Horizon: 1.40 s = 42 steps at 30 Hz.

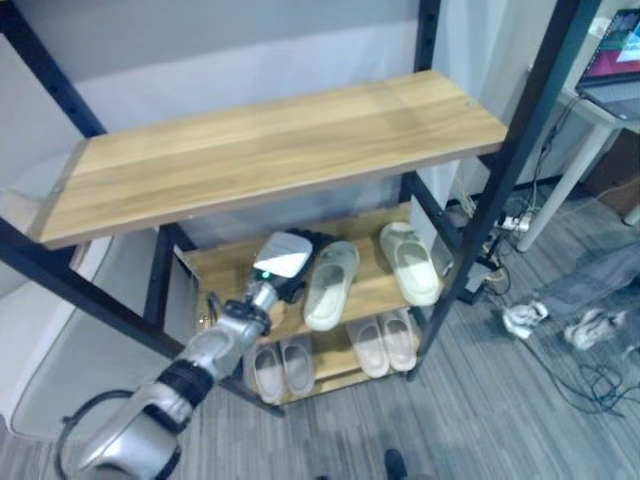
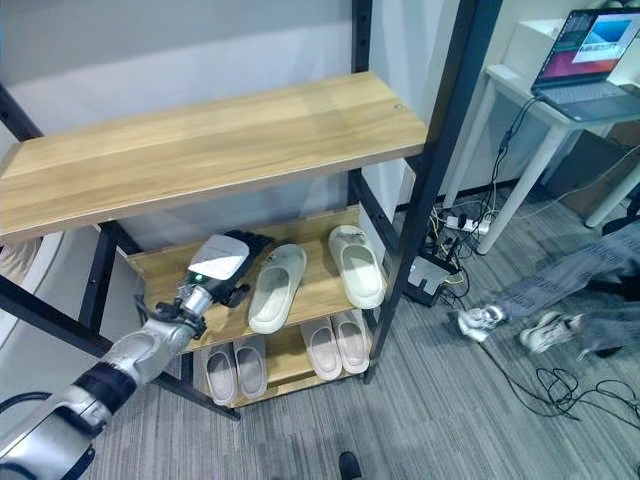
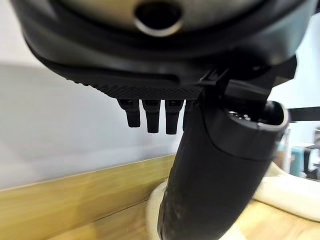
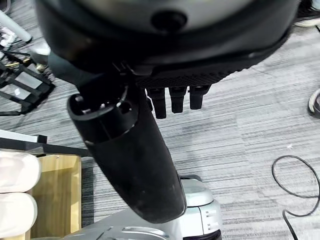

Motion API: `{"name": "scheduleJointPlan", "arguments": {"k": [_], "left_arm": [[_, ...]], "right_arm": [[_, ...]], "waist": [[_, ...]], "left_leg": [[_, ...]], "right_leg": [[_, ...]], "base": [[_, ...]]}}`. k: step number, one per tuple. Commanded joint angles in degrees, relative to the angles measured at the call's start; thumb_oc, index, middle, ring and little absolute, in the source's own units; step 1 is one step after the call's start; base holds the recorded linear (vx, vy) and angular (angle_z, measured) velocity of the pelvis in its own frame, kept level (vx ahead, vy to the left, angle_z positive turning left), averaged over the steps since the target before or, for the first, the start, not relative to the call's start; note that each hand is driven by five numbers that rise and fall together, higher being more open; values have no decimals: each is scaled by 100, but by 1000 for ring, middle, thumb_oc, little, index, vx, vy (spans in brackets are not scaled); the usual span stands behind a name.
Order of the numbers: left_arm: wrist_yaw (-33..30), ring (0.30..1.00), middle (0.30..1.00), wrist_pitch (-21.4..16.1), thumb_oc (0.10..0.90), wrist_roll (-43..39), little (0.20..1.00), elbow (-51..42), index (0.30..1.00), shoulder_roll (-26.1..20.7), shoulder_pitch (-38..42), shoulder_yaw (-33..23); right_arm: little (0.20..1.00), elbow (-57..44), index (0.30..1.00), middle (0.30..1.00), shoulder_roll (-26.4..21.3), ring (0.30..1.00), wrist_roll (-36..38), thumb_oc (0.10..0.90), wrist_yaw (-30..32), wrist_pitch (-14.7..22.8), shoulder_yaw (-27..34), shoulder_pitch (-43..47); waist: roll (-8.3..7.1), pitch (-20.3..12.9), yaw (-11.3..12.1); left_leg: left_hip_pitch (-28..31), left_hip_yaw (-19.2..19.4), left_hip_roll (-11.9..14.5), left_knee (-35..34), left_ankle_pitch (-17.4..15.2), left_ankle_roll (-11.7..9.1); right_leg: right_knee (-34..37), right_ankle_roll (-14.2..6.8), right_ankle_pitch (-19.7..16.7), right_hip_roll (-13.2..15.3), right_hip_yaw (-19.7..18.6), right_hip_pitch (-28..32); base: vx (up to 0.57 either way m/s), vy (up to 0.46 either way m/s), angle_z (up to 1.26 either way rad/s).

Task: Arrange the slippers neatly on the shoe rack.

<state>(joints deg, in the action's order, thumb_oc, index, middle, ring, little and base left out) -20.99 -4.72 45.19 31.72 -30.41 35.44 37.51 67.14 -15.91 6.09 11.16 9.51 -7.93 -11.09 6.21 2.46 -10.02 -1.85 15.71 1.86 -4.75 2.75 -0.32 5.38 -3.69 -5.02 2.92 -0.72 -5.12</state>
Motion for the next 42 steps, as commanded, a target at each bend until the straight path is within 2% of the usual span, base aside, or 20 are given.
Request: {"name": "scheduleJointPlan", "arguments": {"k": [1, 8, 16, 19, 20, 21, 22, 24, 31, 35, 42], "left_arm": [[-491, 900, 900, 84, 800, -156, 900, 493, 900, 120, 1437, -244], [-571, 900, 900, 201, 800, -353, 900, 929, 900, 210, 1690, -206], [-634, 900, 900, 472, 800, -99, 900, 1429, 900, 81, 1959, -76], [-647, 900, 900, 465, 800, -224, 900, 1241, 900, -31, 1926, -229], [-605, 900, 900, 385, 800, -264, 900, 776, 900, -113, 1731, -423], [-580, 900, 900, 393, 800, -258, 900, 731, 900, -129, 1701, -447], [-541, 900, 900, 300, 800, -412, 900, 319, 900, 17, 1410, -623], [-463, 900, 900, 170, 800, -564, 900, 110, 900, 110, 1289, -719], [-326, 900, 900, -74, 800, -850, 900, -665, 900, 189, 904, -936], [-347, 900, 900, -28, 800, -717, 900, -745, 900, 116, 843, -938], [-389, 900, 900, 121, 800, -359, 900, -331, 900, 35, 769, -827]], "right_arm": [[900, -130, 900, 900, -311, 900, 261, 800, 222, 93, 57, 77], [900, -267, 900, 900, -316, 900, 304, 800, 313, 159, 17, 135], [900, -576, 900, 900, -352, 900, 291, 800, 366, 279, -57, 144], [900, -594, 900, 900, -331, 900, 339, 800, 377, 297, -27, 139], [900, -610, 900, 900, -331, 900, 321, 800, 422, 307, 15, 137], [900, -610, 900, 900, -336, 900, 318, 800, 424, 307, 9, 133], [900, -621, 900, 900, -280, 900, 372, 800, 364, 265, 17, 96], [900, -597, 900, 900, -262, 900, 344, 800, 344, 225, 61, 64], [900, -506, 900, 900, -177, 900, 378, 800, 238, 128, 127, 45], [900, -504, 900, 900, -163, 900, 368, 800, 221, 107, 92, 102], [900, -347, 900, 900, -130, 900, 357, 800, 217, 86, -18, 170]], "waist": [[-16, 130, -113], [52, 266, -188], [20, 445, -236], [8, 477, -197], [-11, 485, -125], [-6, 482, -136], [-37, 450, -88], [-60, 409, -74], [-123, 268, 20], [-133, 239, 48], [-177, 197, 92]], "left_leg": [[-51, -429, 123, -25, -412, -319], [-192, -338, 150, -25, -359, -329], [-281, -293, 185, -25, -335, -344], [-294, -313, 185, -25, -330, -341], [-291, -360, 185, -25, -328, -338], [-289, -364, 186, -25, -329, -338], [-253, -414, 177, -25, -343, -335], [-199, -445, 178, -25, -364, -333], [-5, -545, 164, -25, -428, -321], [45, -568, 153, -25, -450, -321], [92, -588, 149, -25, -479, -319]], "right_leg": [[-53, -517, 323, 297, 234, 4], [-78, -510, 286, 263, 146, -207], [-105, -498, 266, 235, 108, -338], [-118, -492, 277, 232, 131, -351], [-119, -477, 304, 225, 175, -322], [-118, -476, 306, 225, 179, -318], [-110, -454, 339, 218, 225, -250], [-104, -440, 373, 214, 262, -175], [-72, -423, 456, 224, 420, 125], [-63, -422, 470, 225, 458, 185], [-44, -427, 490, 218, 503, 257]], "base": [[34, -26, -6], [16, -13, -13], [10, -11, -7], [1, -13, -5], [0, 0, 0], [20, -34, 0], [0, 0, 0], [36, -19, 5], [30, -10, 13], [23, 1, 14], [0, 0, 0]]}}
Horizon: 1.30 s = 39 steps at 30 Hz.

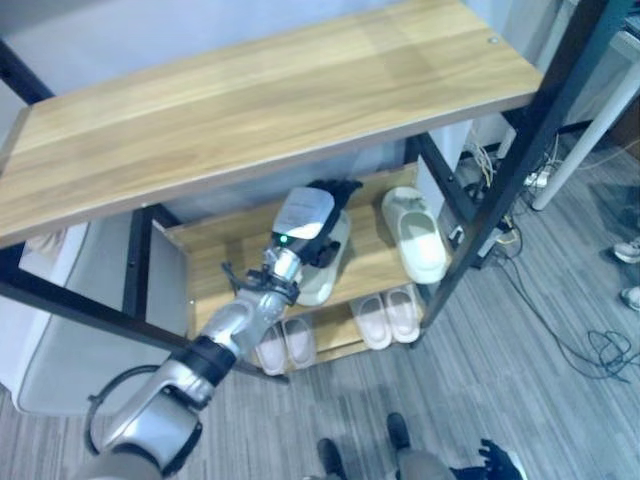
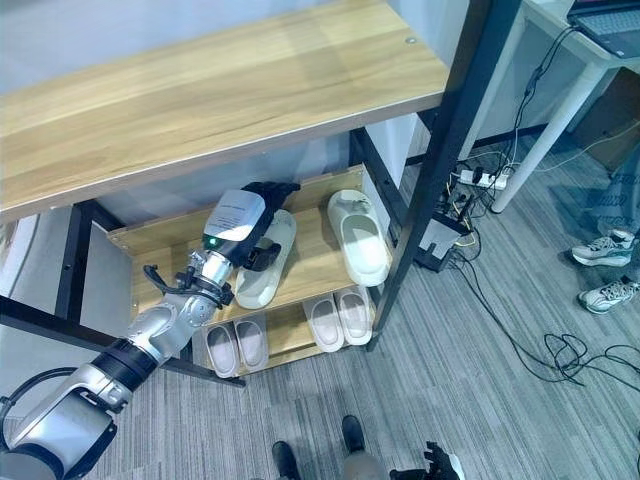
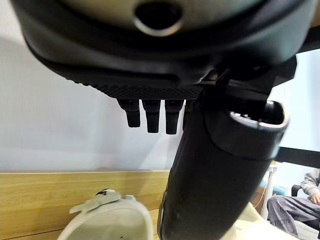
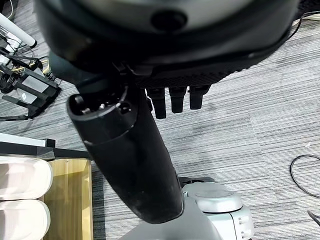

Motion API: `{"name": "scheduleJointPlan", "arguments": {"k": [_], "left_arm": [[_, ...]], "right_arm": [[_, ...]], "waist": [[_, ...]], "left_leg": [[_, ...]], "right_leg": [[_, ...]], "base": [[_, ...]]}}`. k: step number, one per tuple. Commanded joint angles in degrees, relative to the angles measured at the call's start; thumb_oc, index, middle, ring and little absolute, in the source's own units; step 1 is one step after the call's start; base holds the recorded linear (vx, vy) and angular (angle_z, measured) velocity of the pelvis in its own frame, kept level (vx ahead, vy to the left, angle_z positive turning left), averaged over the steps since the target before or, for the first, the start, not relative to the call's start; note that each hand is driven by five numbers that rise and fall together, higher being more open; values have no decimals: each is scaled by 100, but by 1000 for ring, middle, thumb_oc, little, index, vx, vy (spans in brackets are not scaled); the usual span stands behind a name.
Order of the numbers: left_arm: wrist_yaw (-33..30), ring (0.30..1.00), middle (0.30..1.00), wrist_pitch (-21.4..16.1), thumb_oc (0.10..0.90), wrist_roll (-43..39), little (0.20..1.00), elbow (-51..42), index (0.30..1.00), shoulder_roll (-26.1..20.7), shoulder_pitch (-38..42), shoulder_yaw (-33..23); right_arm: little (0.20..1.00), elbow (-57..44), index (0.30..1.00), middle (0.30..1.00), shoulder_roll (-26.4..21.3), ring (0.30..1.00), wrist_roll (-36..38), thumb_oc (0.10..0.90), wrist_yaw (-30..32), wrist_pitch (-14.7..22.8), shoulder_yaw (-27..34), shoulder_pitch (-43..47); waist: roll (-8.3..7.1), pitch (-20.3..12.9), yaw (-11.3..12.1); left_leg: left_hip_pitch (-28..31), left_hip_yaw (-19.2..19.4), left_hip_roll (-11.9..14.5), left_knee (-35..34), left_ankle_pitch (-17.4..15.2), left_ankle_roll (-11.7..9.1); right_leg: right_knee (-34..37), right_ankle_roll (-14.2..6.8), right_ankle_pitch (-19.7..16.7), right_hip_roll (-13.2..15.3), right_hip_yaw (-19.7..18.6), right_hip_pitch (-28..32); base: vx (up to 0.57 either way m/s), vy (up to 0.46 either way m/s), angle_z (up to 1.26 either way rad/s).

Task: Arrange the slippers neatly on the shoe rack.

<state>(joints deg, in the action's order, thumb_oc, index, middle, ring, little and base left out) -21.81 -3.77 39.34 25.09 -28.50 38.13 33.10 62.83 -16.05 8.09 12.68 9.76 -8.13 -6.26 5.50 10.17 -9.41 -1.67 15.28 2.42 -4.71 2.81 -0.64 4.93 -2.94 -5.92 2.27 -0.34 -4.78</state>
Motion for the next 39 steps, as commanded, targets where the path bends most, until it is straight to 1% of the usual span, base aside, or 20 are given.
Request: {"name": "scheduleJointPlan", "arguments": {"k": [1, 2, 10, 11, 15, 24, 37, 38, 39], "left_arm": [[-312, 900, 900, 25, 800, 226, 900, 339, 900, -154, 504, -382], [-344, 900, 900, 92, 800, 347, 900, 621, 900, -128, 544, -267], [-425, 900, 900, 358, 800, 771, 900, 1198, 900, -187, 985, 106], [-413, 900, 900, 370, 800, 732, 900, 1373, 900, -161, 1088, 168], [-408, 900, 900, 362, 800, 624, 900, 1608, 900, -64, 1141, 216], [-470, 900, 900, 391, 800, 543, 900, 1786, 900, 146, 1489, 333], [-499, 900, 900, 456, 800, 376, 900, 1943, 900, 249, 1948, 404], [-482, 604, 604, 462, 602, 354, 604, 1992, 604, 277, 1953, 403], [-437, 533, 533, 465, 555, 301, 533, 2032, 533, 309, 1951, 394]], "right_arm": [[900, 87, 900, 900, -114, 900, 158, 800, 65, 62, 2, -311], [900, 151, 900, 900, -142, 900, 168, 800, 59, 50, -18, -260], [900, 134, 900, 900, -207, 900, 94, 800, 108, 96, -140, -236], [900, 120, 900, 900, -233, 900, 112, 800, 117, 108, -150, -208], [900, 120, 900, 900, -223, 900, 121, 800, 126, 104, -180, -146], [900, 108, 900, 900, -196, 900, 150, 800, 160, 118, -249, -55], [900, 96, 900, 900, -250, 900, 218, 800, 187, 117, -323, 111], [900, 92, 900, 900, -264, 900, 217, 800, 190, 113, -326, 124], [900, 86, 900, 900, -270, 900, 228, 800, 194, 113, -316, 150]], "waist": [[-108, -572, 32], [-121, -570, 27], [-168, -529, 6], [-176, -523, 13], [-199, -528, 12], [-202, -502, -29], [-166, -410, -54], [-157, -391, -58], [-153, -376, -54]], "left_leg": [[75, -546, 93, -29, -485, -287], [84, -537, 94, -29, -489, -289], [-78, -496, 93, -29, -464, -284], [-140, -475, 96, -29, -446, -284], [-214, -438, 105, -29, -433, -274], [-349, -405, 113, -29, -410, -261], [-417, -349, 103, -29, -407, -251], [-418, -341, 101, -29, -406, -250], [-427, -333, 102, -29, -401, -248]], "right_leg": [[1, -502, 581, 283, 466, 224], [0, -503, 578, 282, 464, 228], [6, -553, 499, 275, 416, 28], [2, -557, 477, 272, 408, -47], [-13, -555, 451, 268, 372, -154], [-40, -546, 427, 261, 312, -336], [-110, -543, 420, 272, 284, -481], [-118, -542, 418, 273, 280, -495], [-130, -540, 417, 274, 278, -510]], "base": [[37, 3, 0], [0, 0, 0], [0, 0, 0], [0, 0, 0], [5, 3, -2], [1, 0, -1], [11, -2, -4], [0, 0, 0], [0, 0, 0]]}}
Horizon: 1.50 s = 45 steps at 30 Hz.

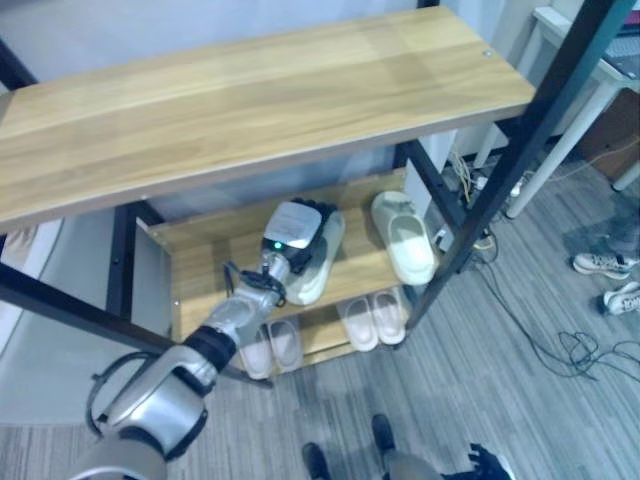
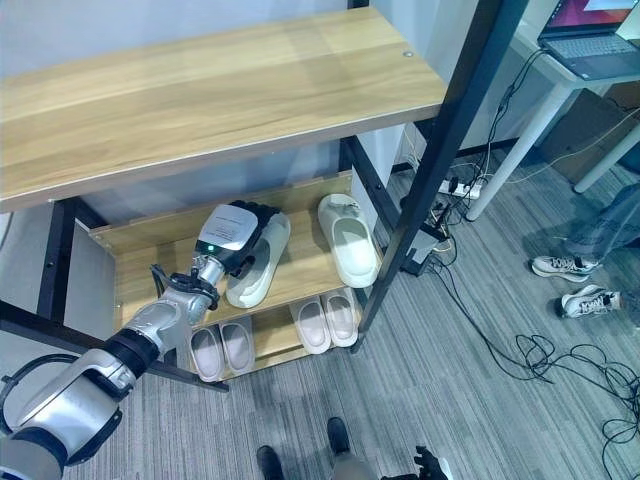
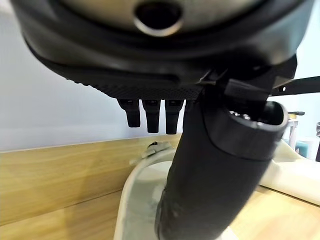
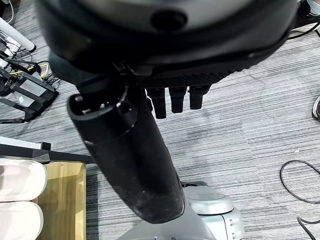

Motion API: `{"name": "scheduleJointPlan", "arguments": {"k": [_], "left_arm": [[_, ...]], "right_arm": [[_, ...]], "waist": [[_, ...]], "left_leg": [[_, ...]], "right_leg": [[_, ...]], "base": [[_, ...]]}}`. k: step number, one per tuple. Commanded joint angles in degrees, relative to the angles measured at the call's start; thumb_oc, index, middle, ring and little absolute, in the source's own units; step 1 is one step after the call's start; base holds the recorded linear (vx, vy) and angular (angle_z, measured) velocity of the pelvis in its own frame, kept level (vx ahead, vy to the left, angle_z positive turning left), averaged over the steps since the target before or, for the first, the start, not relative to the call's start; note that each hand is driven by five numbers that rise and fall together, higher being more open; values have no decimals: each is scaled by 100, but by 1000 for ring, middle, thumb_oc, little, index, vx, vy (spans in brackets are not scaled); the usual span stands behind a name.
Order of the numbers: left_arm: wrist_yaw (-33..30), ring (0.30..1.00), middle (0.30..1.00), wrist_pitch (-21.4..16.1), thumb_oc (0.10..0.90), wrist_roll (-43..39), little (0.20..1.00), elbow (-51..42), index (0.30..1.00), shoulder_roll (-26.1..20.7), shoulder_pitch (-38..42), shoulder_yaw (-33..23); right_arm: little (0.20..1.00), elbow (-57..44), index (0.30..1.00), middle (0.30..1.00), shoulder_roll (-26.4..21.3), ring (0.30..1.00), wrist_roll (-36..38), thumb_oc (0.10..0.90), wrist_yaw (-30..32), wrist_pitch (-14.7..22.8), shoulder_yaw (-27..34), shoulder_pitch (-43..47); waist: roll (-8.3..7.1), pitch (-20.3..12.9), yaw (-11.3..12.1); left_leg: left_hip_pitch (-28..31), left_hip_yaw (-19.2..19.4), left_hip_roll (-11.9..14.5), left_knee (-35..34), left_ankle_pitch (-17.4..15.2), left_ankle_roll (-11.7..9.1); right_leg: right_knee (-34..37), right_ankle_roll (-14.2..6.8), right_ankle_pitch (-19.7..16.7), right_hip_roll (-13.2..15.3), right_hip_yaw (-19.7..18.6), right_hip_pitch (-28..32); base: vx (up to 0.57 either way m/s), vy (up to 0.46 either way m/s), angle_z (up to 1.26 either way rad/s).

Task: Arrange the slippers neatly on the shoe rack.

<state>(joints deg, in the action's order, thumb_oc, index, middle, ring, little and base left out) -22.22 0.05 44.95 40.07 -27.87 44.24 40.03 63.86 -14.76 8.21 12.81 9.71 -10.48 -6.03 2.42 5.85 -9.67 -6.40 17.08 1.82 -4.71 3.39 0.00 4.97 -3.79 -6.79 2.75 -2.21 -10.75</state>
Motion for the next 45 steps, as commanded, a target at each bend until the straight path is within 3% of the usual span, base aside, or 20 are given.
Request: {"name": "scheduleJointPlan", "arguments": {"k": [1, 13, 19, 25, 32, 41, 42, 43, 45], "left_arm": [[-385, 300, 300, 84, 400, -282, 300, 560, 300, 270, 1345, -303], [-375, 300, 300, -110, 400, -785, 300, 144, 300, 752, 1002, -576], [-421, 300, 300, -20, 400, -811, 300, 368, 300, 1106, 1415, -463], [-527, 300, 300, 266, 400, -647, 300, 1282, 300, 1387, 2169, -198], [-645, 300, 300, 428, 400, -680, 300, 1958, 300, 1454, 2984, 14], [-596, 312, 312, 448, 408, -402, 312, 2132, 312, 1536, 3169, 277], [-616, 575, 575, 440, 584, -413, 575, 2114, 575, 1541, 3169, 272], [-638, 900, 900, 446, 800, -395, 900, 2086, 900, 1532, 3148, 254], [-643, 900, 900, 479, 800, -391, 900, 2080, 900, 1578, 3100, 205]], "right_arm": [[900, -20, 900, 900, -401, 900, 219, 800, 183, 116, -78, 146], [900, 1, 900, 900, -416, 900, 274, 800, 225, 59, -33, 374], [900, -5, 900, 900, -528, 900, 278, 800, 285, 54, -91, 555], [900, 62, 900, 900, -634, 900, 276, 800, 312, 62, -253, 727], [900, 166, 900, 900, -659, 900, 350, 800, 353, 142, -450, 907], [900, 114, 900, 900, -673, 900, 432, 800, 340, 249, -525, 901], [900, 108, 900, 900, -672, 900, 440, 800, 334, 264, -534, 903], [900, 104, 900, 900, -669, 900, 436, 800, 330, 264, -534, 892], [900, 93, 900, 900, -663, 900, 424, 800, 318, 268, -542, 868]], "waist": [[163, 67, -23], [278, 294, 18], [385, 452, -21], [422, 560, -68], [347, 647, -117], [200, 630, -101], [188, 633, -101], [174, 636, -102], [150, 627, -98]], "left_leg": [[41, -511, 163, -29, -456, -310], [-76, -526, 135, -29, -396, -302], [-198, -489, 155, -29, -337, -313], [-247, -459, 213, -29, -301, -337], [-407, -451, 344, -29, -196, -386], [-482, -484, 411, -29, -171, -402], [-494, -486, 414, -29, -163, -405], [-504, -489, 416, -29, -161, -403], [-502, -504, 413, -29, -166, -399]], "right_leg": [[-141, -453, 503, 228, 459, 70], [-246, -407, 506, 247, 445, -107], [-332, -397, 501, 245, 405, -314], [-452, -375, 541, 212, 379, -440], [-444, -366, 524, 123, 378, -595], [-419, -354, 516, 80, 435, -659], [-422, -353, 513, 83, 450, -671], [-421, -349, 516, 83, 461, -677], [-420, -340, 526, 81, 479, -666]], "base": [[0, 0, 0], [0, 0, 0], [-3, -2, 1], [1, -42, -6], [4, -53, -6], [12, -31, 1], [0, 0, 0], [0, 0, 0], [0, 0, 0]]}}
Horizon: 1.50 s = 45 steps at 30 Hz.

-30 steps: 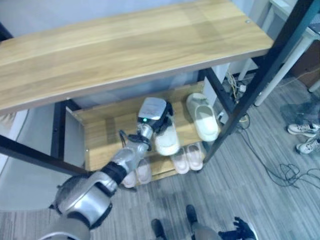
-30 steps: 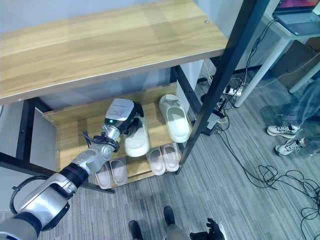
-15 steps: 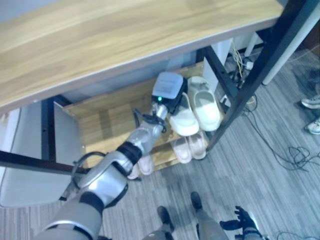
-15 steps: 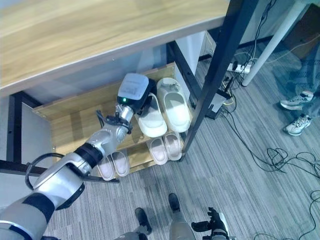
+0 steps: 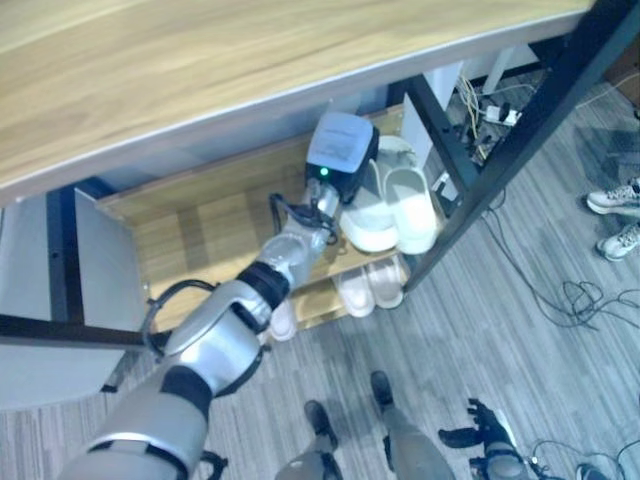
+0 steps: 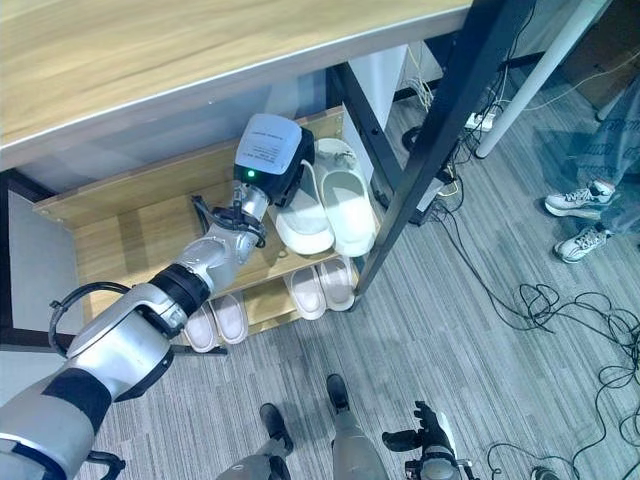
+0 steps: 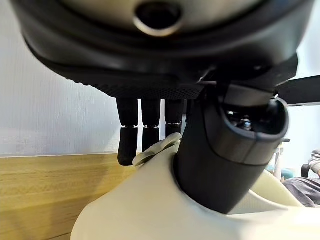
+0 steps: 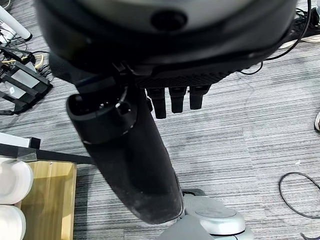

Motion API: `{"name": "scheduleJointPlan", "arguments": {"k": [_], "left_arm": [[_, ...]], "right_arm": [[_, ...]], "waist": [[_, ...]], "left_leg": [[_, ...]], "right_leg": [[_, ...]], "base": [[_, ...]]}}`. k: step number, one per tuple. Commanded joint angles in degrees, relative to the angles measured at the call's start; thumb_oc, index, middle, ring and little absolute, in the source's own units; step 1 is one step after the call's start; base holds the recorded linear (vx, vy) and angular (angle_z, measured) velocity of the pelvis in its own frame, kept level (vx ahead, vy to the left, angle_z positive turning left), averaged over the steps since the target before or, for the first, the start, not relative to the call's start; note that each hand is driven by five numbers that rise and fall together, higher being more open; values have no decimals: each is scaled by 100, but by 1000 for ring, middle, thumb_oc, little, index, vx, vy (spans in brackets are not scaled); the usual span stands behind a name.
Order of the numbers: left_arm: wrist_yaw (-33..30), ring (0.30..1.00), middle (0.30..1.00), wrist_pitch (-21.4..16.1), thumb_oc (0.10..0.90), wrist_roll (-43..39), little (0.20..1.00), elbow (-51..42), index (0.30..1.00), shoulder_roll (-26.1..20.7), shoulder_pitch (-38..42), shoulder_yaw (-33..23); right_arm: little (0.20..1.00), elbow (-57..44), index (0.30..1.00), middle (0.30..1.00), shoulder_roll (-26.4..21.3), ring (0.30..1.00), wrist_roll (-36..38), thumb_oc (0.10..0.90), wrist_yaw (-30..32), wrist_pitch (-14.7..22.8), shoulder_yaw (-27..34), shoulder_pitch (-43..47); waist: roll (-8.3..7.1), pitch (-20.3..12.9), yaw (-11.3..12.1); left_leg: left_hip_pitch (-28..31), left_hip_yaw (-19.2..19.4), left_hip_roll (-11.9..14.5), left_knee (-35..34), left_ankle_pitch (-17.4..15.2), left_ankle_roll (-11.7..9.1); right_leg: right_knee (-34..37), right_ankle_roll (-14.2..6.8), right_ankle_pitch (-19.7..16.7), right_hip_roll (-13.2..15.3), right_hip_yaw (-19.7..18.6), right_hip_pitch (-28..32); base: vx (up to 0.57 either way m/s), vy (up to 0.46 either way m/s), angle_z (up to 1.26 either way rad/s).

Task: Arrange the slippers neatly on the shoe rack.

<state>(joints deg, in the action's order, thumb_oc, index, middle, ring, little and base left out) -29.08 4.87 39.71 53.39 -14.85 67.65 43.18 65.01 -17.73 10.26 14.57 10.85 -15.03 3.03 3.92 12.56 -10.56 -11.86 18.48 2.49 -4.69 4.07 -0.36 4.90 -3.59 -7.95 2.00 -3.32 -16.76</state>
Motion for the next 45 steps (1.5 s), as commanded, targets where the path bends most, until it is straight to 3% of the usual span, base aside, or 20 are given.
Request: {"name": "scheduleJointPlan", "arguments": {"k": [1, 10, 18, 29, 45], "left_arm": [[5, 900, 900, 49, 800, 94, 900, 774, 900, 314, 776, -170], [231, 900, 900, -42, 800, -131, 900, 738, 900, 351, 612, -262], [464, 900, 900, -256, 800, -306, 900, 101, 900, 326, 95, -363], [429, 900, 900, -320, 800, -252, 900, -423, 900, 135, -19, -463], [658, 900, 900, -157, 800, 246, 900, -598, 900, -43, -118, -329]], "right_arm": [[900, -52, 900, 900, -357, 900, 198, 800, 128, 169, -119, -67], [900, -155, 900, 900, -406, 900, 216, 800, 146, 155, -12, -101], [900, -39, 900, 900, -263, 900, 234, 800, 110, -2, 137, -105], [900, -24, 900, 900, -189, 900, 312, 800, 75, -39, 164, -91], [900, 68, 900, 900, -87, 900, 512, 800, -26, -73, 222, -171]], "waist": [[-21, -50, -17], [-21, -68, -20], [-8, -241, 59], [7, -299, 94], [38, -442, 153]], "left_leg": [[63, -653, 349, -31, -249, -360], [251, -651, 327, -31, -307, -358], [404, -689, 294, -31, -345, -360], [491, -686, 282, -31, -363, -359], [596, -704, 310, -31, -389, -353]], "right_leg": [[-428, -344, 668, 149, 604, -48], [-471, -318, 754, 134, 635, 135], [-481, -291, 834, 124, 698, 316], [-449, -277, 844, 117, 693, 408], [-411, -283, 880, 86, 688, 536]], "base": [[0, 0, 0], [0, 0, 0], [7, -5, 1], [-1, -1, 0], [0, 0, 0]]}}
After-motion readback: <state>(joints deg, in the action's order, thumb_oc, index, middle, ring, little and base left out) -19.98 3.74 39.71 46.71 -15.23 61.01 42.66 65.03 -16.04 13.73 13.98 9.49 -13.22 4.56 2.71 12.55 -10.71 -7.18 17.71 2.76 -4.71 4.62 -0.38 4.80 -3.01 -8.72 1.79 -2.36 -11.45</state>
